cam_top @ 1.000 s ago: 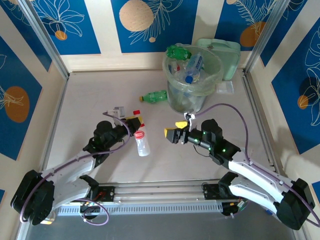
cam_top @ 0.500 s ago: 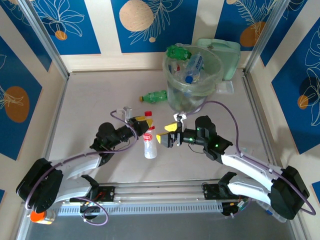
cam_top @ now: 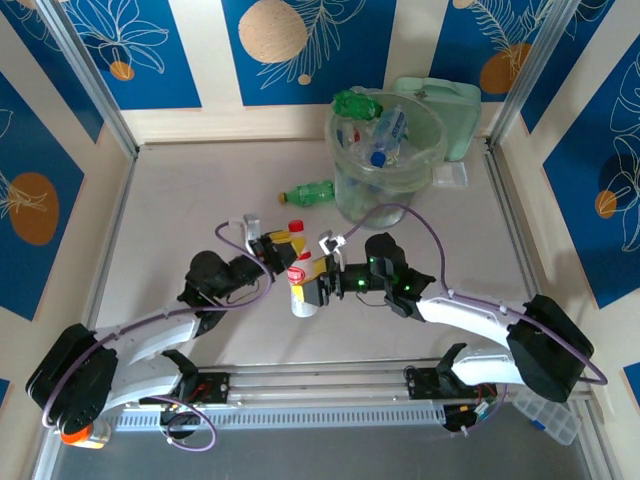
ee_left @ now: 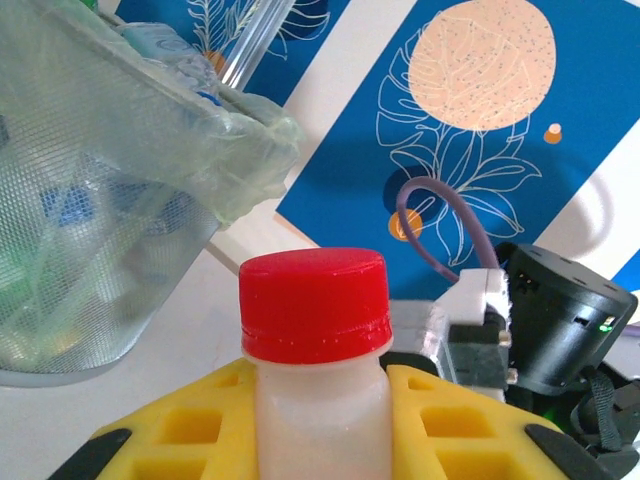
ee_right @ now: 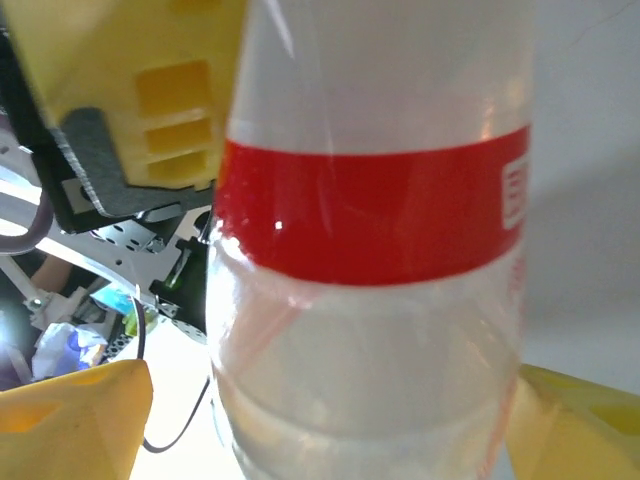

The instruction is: Put the plastic bottles in the bin

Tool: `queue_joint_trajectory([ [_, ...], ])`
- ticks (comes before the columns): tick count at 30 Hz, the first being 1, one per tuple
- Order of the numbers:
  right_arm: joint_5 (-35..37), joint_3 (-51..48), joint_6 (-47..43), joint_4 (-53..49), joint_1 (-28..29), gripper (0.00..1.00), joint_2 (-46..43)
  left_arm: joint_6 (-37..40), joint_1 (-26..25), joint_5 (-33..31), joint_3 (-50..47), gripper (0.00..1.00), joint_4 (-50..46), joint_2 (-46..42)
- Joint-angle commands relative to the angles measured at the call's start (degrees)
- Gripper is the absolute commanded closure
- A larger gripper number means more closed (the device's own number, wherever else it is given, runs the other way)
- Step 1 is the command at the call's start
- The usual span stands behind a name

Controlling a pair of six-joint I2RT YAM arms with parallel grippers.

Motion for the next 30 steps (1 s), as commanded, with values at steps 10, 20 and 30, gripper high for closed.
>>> queue_joint_trajectory([
  [10,3.50,-1.58,-0.89,4.19,0.38,0.34,-4.35,-0.58,-1.64,-0.50,-0.77,0.81,4.94,-0.12],
  [20,1.96,-1.65,0.58,5.53,-0.24,0.54,-3.65,-0.58,-1.77,-1.04,-0.99,0.74,5.24,-0.14],
  [30,4.08,-1.85,-1.25,3.12,-0.32,0.57,-5.13,2.64,-2.25,-6.70,-0.75,0.25,-4.92,-6.05],
])
